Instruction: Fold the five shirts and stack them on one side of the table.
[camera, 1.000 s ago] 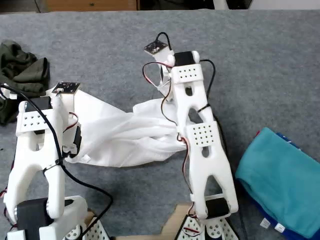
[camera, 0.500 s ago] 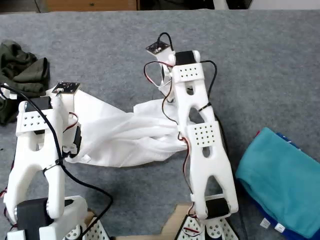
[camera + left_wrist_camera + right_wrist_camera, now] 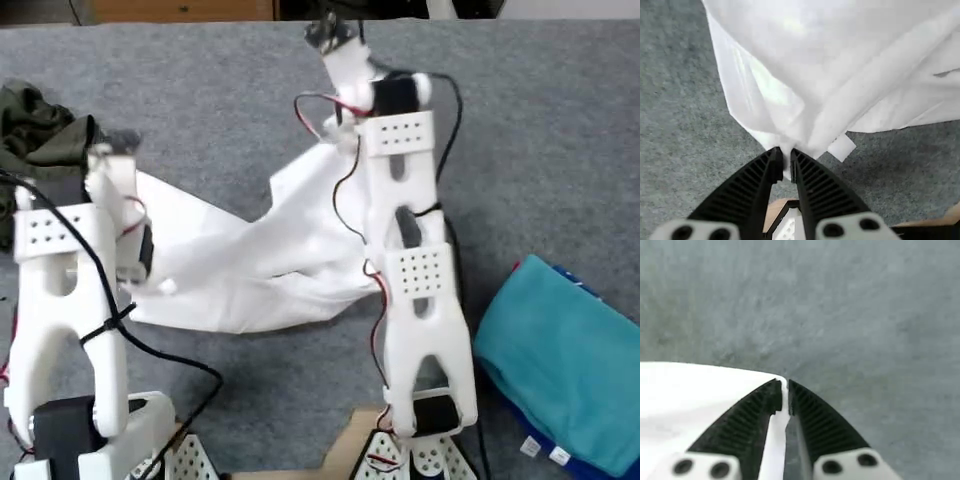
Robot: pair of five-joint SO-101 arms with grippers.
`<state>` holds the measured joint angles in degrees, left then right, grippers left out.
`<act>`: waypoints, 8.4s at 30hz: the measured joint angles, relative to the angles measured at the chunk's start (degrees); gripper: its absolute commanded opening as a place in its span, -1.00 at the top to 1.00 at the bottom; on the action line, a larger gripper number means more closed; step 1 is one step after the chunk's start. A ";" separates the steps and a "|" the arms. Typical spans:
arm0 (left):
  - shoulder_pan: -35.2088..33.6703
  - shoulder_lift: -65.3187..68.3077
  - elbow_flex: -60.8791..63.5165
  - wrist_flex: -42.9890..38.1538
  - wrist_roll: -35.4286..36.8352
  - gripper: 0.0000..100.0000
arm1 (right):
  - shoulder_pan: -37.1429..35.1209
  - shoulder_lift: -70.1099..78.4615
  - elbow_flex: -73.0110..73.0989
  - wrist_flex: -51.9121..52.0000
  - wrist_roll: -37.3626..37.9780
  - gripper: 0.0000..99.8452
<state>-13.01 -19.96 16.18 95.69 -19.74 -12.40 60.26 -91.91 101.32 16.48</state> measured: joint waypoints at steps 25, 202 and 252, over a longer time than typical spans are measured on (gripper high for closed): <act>0.18 -0.62 -70.07 4.57 28.04 0.96 | 14.07 -69.01 5.63 0.26 0.00 0.99; -8.44 -21.27 40.53 -37.80 6.86 0.75 | 6.15 -137.14 157.10 -16.79 37.27 0.62; -7.91 28.48 11.52 -50.64 21.45 0.96 | 8.00 -32.79 91.96 -43.08 24.79 0.98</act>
<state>-20.92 8.53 27.69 45.05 1.71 -4.40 27.47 0.04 58.24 41.27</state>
